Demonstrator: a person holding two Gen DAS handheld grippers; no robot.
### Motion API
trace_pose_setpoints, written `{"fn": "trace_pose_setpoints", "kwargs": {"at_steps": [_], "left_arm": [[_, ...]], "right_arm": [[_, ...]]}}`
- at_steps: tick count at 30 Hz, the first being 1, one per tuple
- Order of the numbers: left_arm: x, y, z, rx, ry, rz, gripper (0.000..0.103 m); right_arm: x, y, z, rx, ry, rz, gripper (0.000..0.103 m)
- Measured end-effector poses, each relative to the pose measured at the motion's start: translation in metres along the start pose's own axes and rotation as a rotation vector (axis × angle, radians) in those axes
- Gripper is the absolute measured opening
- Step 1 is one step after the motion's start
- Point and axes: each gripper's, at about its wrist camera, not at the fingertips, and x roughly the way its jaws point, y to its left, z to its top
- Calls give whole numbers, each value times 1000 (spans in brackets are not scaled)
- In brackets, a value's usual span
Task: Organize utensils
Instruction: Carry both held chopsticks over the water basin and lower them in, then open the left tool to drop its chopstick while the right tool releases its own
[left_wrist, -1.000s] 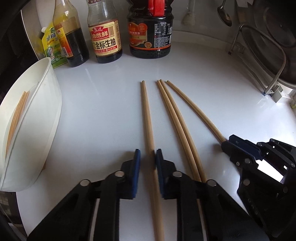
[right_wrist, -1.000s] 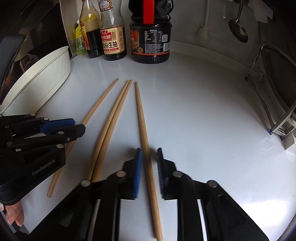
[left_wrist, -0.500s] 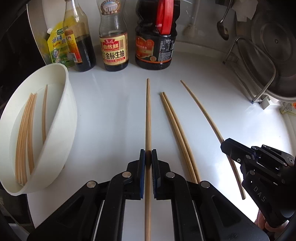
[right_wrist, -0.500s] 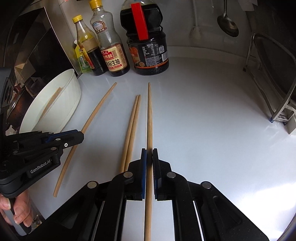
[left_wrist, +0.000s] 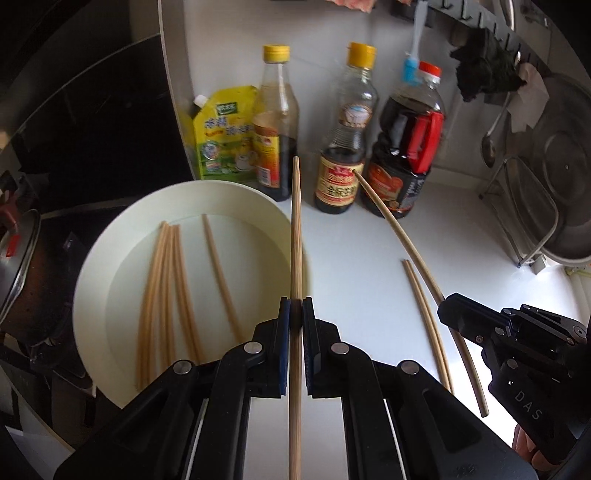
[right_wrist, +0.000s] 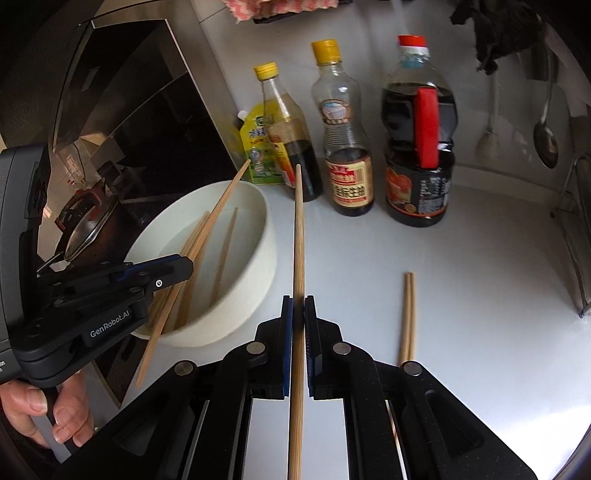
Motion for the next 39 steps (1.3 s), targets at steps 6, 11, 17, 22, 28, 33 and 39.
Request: {"fn": "trace_pose_setpoints", "kwargs": {"at_steps": [6, 11, 17, 22, 28, 33, 39], "left_arm": [[5, 62, 10, -66, 0, 60, 7], [20, 103, 10, -109, 27, 83, 7], [48, 133, 9, -139, 80, 87, 7], [74, 139, 10, -144, 122, 64, 7], [96, 142, 7, -152, 168, 50, 7], [101, 145, 5, -157, 176, 47, 8], [92, 152, 5, -169, 162, 57, 30]], "right_arm": [[35, 50, 28, -51, 16, 60, 6], [71, 82, 45, -78, 54, 81, 6], [114, 99, 59, -78, 128, 71, 6], [147, 101, 61, -52, 193, 61, 6], [169, 97, 56, -27, 255, 45, 6], [170, 97, 53, -30, 258, 38, 6], [162, 98, 55, -45, 239, 23, 17]]}}
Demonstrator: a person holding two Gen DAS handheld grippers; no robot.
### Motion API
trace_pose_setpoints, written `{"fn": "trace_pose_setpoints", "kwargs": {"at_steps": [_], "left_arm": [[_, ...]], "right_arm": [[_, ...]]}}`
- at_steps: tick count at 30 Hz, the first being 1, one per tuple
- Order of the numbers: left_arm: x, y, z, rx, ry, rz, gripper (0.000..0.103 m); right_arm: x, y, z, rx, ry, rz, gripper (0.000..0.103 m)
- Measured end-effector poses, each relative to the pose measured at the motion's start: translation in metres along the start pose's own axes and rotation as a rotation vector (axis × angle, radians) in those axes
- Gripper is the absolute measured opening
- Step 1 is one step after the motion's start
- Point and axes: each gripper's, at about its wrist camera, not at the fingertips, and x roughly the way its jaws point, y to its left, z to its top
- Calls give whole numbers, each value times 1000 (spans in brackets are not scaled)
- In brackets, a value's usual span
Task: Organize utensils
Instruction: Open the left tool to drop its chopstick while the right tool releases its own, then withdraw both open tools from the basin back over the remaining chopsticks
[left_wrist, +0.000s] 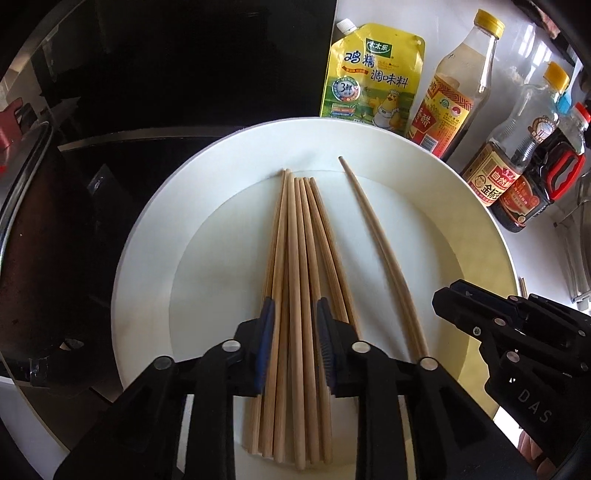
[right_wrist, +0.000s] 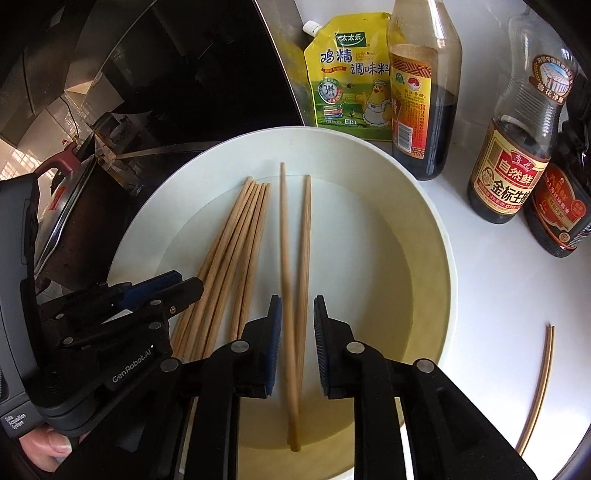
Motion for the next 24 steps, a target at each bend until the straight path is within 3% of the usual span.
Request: {"fn": "trace_pose_setpoints", "kwargs": {"at_steps": [4, 9, 18, 24], "left_arm": [[-13, 5, -1, 1, -27, 19, 43], [-30, 12, -6, -4, -63, 40, 58], [-40, 14, -15, 0, -51, 49, 68], [-58, 9, -17, 11, -95, 50, 77]], "right_arm": [[-10, 2, -6, -24, -18, -26, 17], [-23, 0, -15, -11, -39, -21, 29], [-49, 2, -27, 2, -89, -26, 43], [-69, -1, -35, 19, -124, -30, 48]]}}
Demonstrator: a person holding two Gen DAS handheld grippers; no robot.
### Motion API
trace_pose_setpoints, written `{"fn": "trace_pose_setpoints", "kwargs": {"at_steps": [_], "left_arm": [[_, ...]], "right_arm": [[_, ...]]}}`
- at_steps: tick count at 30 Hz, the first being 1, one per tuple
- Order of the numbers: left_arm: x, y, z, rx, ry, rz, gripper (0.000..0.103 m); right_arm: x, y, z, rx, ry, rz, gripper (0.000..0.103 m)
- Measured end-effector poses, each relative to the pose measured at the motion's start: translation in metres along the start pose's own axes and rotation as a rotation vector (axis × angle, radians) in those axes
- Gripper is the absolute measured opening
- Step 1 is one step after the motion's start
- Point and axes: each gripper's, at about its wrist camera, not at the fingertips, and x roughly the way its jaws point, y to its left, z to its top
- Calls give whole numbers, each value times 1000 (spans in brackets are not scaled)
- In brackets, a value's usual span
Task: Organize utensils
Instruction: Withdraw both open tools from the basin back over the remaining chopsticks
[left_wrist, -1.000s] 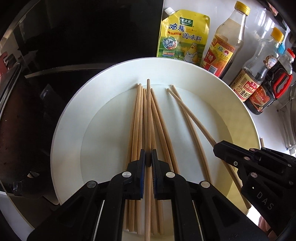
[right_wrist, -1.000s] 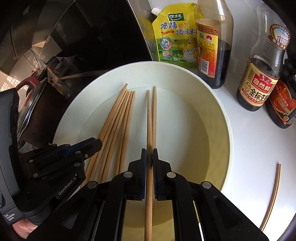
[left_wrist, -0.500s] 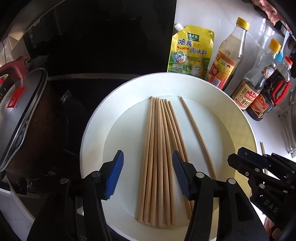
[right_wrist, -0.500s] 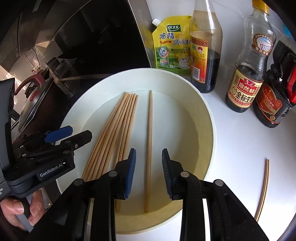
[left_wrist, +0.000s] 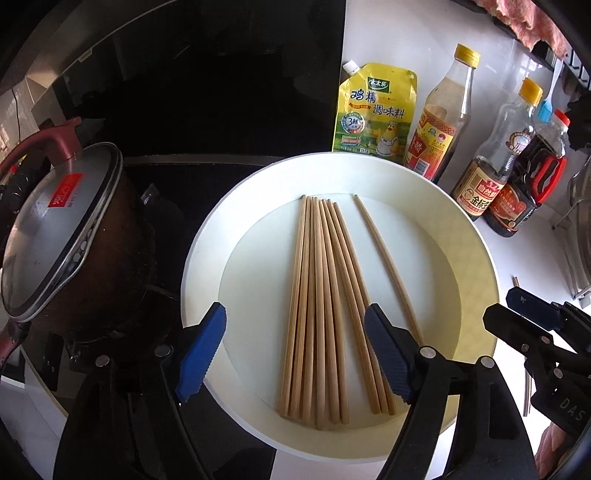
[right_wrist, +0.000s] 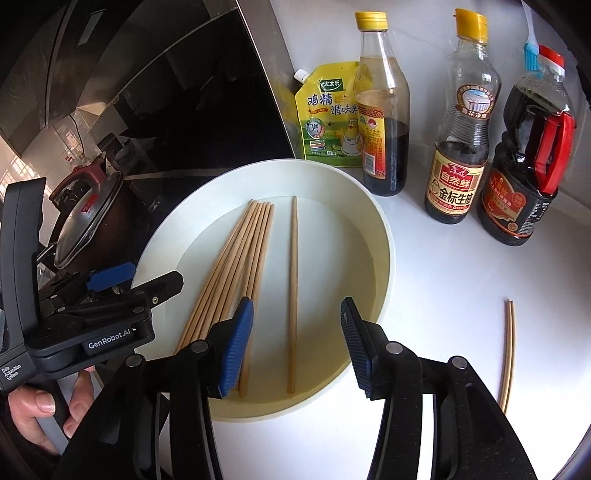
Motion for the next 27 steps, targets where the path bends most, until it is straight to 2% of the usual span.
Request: {"fn": "trace_pose_setpoints", "kwargs": {"at_steps": [10, 27], "left_arm": [[-29, -17, -8, 14, -32, -11, 82], [-57, -68, -45, 37, -23, -28, 85]], "right_arm": [[-34, -11, -16, 11, -40, -21, 51], [-92, -66, -55, 100, -84, -61, 53]]}}
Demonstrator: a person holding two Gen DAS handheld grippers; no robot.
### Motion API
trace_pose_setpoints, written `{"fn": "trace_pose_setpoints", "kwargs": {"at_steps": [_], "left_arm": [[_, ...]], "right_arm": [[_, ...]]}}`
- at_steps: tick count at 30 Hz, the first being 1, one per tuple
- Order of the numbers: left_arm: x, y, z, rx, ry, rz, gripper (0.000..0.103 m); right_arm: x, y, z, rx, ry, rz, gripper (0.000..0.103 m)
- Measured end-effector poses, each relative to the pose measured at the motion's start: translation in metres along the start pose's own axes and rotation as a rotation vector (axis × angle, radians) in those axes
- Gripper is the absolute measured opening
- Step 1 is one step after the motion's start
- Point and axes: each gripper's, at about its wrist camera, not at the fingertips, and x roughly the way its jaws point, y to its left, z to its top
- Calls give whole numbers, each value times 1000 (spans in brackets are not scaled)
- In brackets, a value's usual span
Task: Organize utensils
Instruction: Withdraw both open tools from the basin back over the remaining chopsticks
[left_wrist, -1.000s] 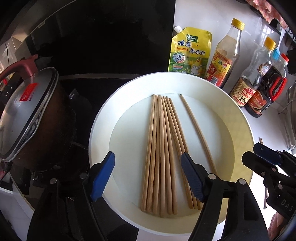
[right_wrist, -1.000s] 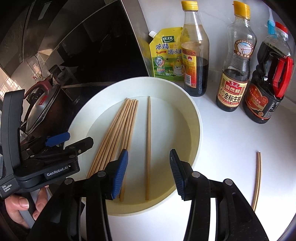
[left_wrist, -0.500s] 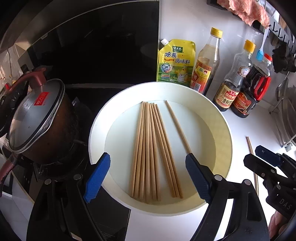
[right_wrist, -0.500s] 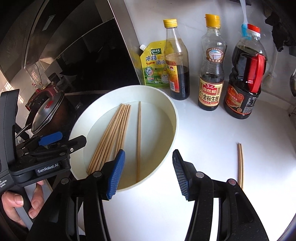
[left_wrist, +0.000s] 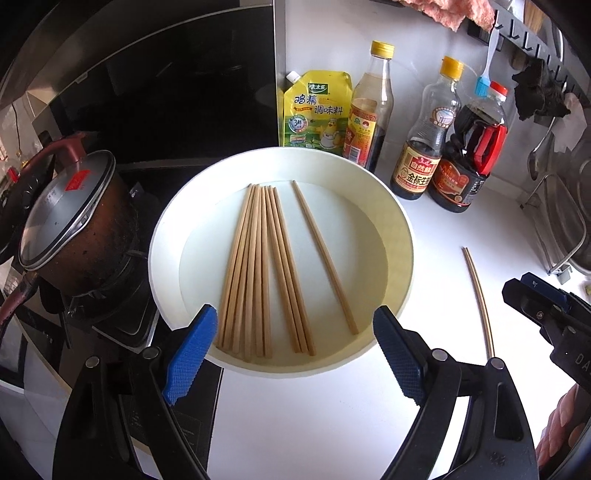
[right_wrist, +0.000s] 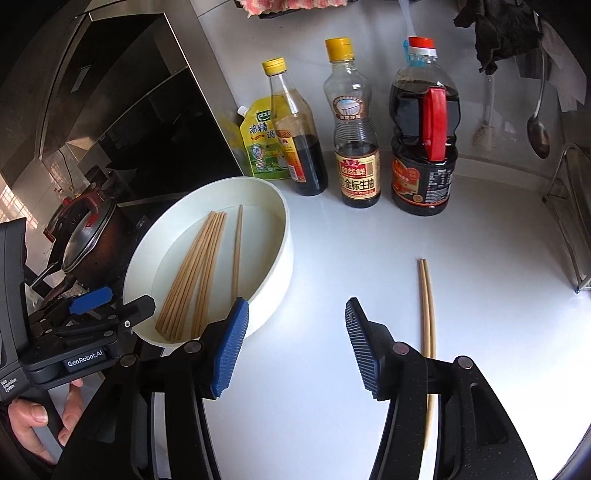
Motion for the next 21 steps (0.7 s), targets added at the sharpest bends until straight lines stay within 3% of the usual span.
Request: {"fn": "trace_pose_setpoints", "kwargs": {"at_steps": [21], "left_arm": [[-3, -73, -17, 41, 18, -48, 87]], "right_arm": [[-27, -101, -37, 99, 11, -129, 55]]}}
